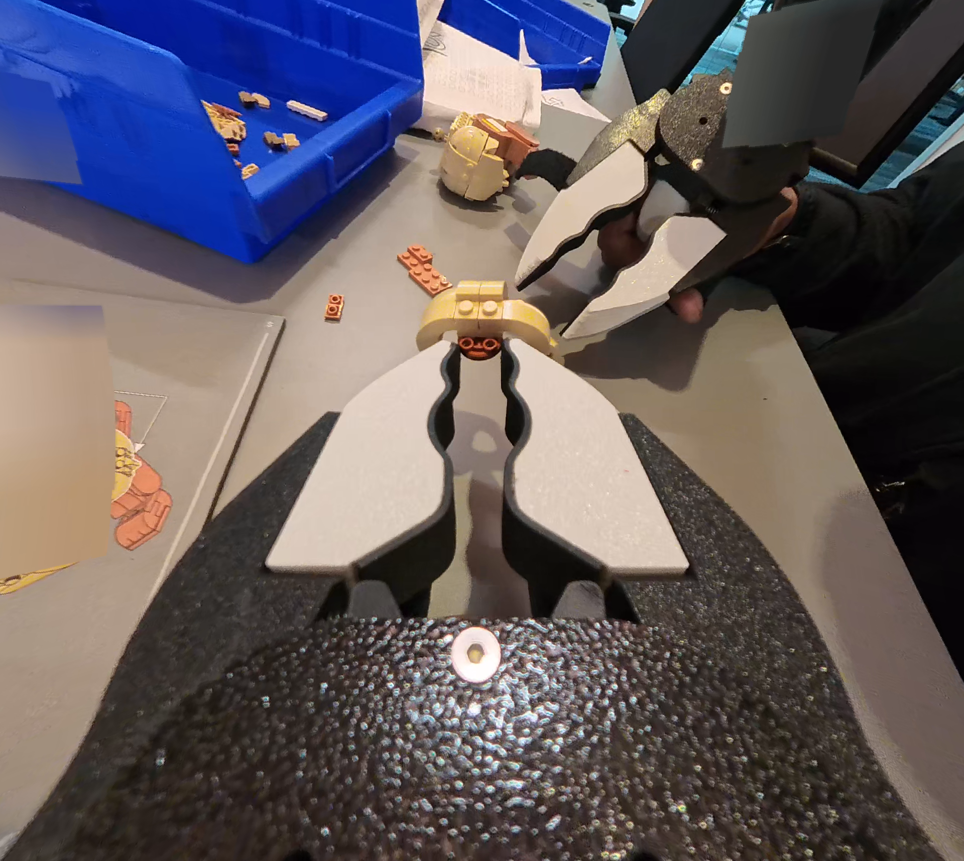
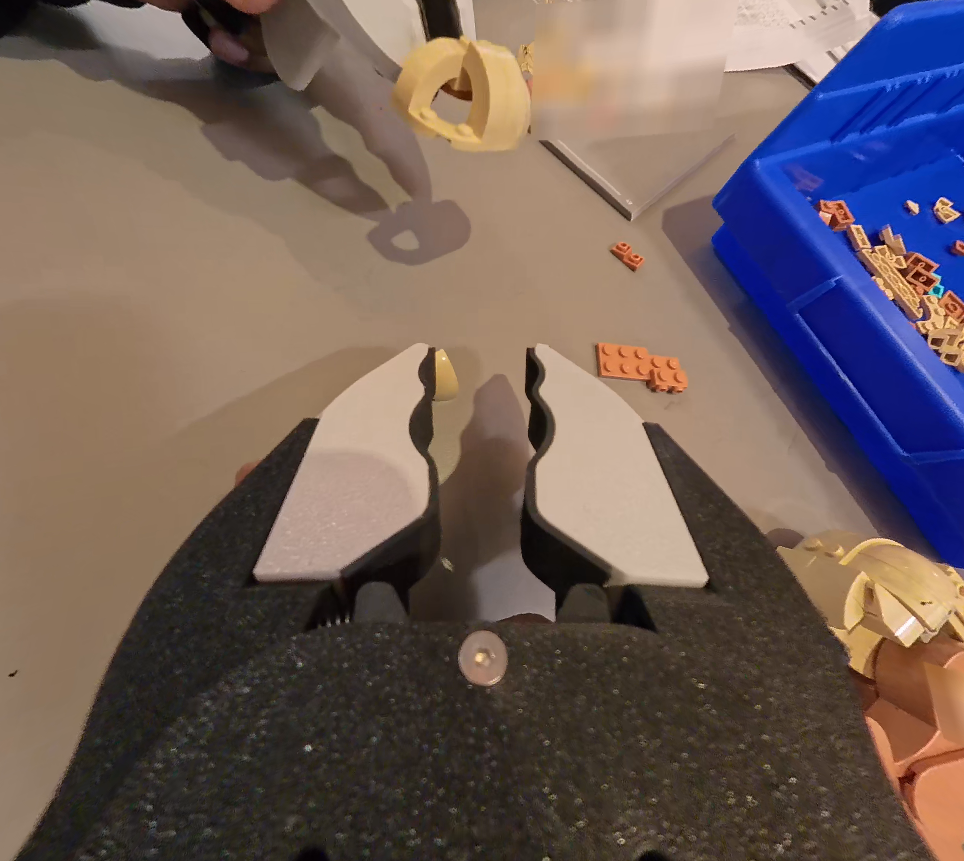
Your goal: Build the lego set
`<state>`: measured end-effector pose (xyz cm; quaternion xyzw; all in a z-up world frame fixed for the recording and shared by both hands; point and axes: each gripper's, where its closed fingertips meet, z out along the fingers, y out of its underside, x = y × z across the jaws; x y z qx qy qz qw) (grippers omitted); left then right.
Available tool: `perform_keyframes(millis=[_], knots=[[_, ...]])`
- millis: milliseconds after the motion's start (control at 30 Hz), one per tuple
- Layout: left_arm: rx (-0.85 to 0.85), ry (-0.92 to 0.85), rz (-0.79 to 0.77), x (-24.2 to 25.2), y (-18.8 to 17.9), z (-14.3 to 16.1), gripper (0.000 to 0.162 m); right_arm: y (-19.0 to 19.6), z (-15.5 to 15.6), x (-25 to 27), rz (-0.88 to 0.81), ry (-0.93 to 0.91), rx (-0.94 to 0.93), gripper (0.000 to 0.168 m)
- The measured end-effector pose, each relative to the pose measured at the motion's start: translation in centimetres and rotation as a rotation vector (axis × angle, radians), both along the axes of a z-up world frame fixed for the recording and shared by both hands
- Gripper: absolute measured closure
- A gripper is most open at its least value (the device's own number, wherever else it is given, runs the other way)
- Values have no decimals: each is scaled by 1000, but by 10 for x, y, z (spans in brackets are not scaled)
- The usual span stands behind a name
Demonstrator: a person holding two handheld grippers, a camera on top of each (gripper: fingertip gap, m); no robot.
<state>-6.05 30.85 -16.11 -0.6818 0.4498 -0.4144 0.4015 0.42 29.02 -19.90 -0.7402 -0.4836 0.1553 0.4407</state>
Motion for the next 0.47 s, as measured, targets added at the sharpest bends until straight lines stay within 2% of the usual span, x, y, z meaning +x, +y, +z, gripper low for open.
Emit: perform_keyframes(millis=[467], knots=[[149,79,113,4,15,-4,148,-1,1,2,-9,-8,28,137]])
